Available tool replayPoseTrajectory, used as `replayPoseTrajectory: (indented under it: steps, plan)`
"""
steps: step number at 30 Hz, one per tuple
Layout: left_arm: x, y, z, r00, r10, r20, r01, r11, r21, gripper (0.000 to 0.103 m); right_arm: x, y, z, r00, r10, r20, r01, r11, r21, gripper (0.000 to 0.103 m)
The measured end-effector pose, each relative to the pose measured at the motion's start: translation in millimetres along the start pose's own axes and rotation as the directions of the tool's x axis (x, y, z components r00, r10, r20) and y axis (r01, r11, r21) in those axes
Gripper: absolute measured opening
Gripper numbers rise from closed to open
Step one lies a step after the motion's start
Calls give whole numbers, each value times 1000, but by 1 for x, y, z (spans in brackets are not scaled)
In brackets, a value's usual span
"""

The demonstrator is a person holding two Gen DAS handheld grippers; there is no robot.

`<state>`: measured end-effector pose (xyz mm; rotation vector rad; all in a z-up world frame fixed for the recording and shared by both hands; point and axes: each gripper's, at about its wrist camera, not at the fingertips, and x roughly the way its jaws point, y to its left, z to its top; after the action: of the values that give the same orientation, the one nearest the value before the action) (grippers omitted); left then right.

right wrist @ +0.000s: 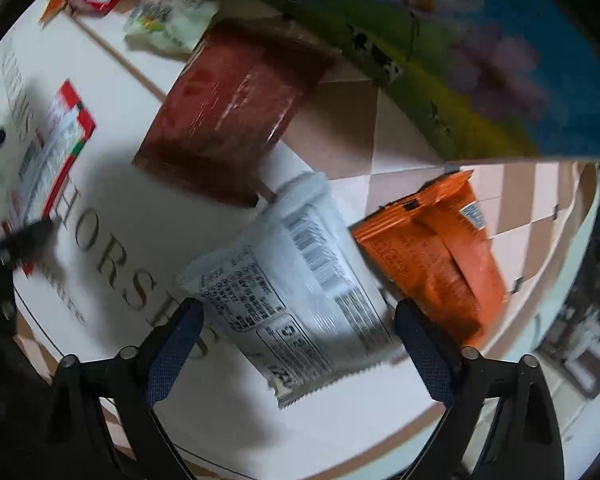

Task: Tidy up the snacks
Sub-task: 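Grasp the red-white stick pack with the left tool while the right tool grasps the white bread pack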

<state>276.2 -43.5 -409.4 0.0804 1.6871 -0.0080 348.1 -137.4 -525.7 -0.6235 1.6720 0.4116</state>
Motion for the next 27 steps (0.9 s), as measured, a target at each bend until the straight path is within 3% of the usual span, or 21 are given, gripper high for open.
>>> replayPoseTrajectory:
  steps: [3, 5, 8, 9, 10, 11, 12, 15, 19, 21, 22, 25, 27]
  plan:
    - [1, 6, -1, 1000, -4, 0, 4, 1000, -7, 100, 4, -18, -10, 996, 91, -6, -89, 981, 173, 86]
    - [4, 9, -1, 1000, -11, -5, 11, 1000, -13, 100, 6, -30, -19, 988, 156, -14, -144, 942, 303, 84]
    - [10, 14, -1, 1000, -14, -15, 14, 1000, -21, 100, 14, -50, -41, 937, 350, -2, -294, 790, 538, 84]
    - [12, 14, -2, 1000, -15, -19, 15, 1000, -23, 100, 19, -56, -50, 893, 448, 34, -373, 696, 613, 84]
    - [13, 18, -1, 1000, -19, -20, 19, 1000, -24, 100, 22, -60, -56, 858, 508, 68, -425, 631, 649, 86]
    - [15, 18, -1, 1000, -22, -22, 21, 999, -25, 100, 24, -62, -61, 827, 552, 101, -467, 576, 671, 92]
    - [17, 18, 0, 999, -20, -25, 19, 999, -27, 100, 25, -63, -65, 810, 571, 131, -492, 542, 681, 94]
    - [24, 23, 4, 999, -29, -26, 28, 999, -31, 100, 16, -62, -66, 888, 443, 123, -401, 613, 681, 95]
    - [27, 28, 11, 995, -97, -23, 95, 993, -63, 84, 13, -49, -58, 923, 370, 107, -335, 636, 695, 96]
    - [22, 29, 14, 995, -95, 0, 95, 994, -57, 66, 13, -41, -54, 937, 338, 88, -297, 641, 708, 96]
    - [19, 26, 17, 996, -92, 10, 92, 995, -49, 49, 12, -37, -52, 943, 321, 83, -280, 638, 717, 95]
    - [20, 27, 21, 995, -101, -1, 100, 994, -45, 45, 8, -28, -50, 960, 269, 72, -235, 645, 727, 91]
    - [20, 30, 22, 994, -106, 4, 106, 993, -52, 43, 4, -10, -34, 974, 220, 56, -192, 668, 719, 81]
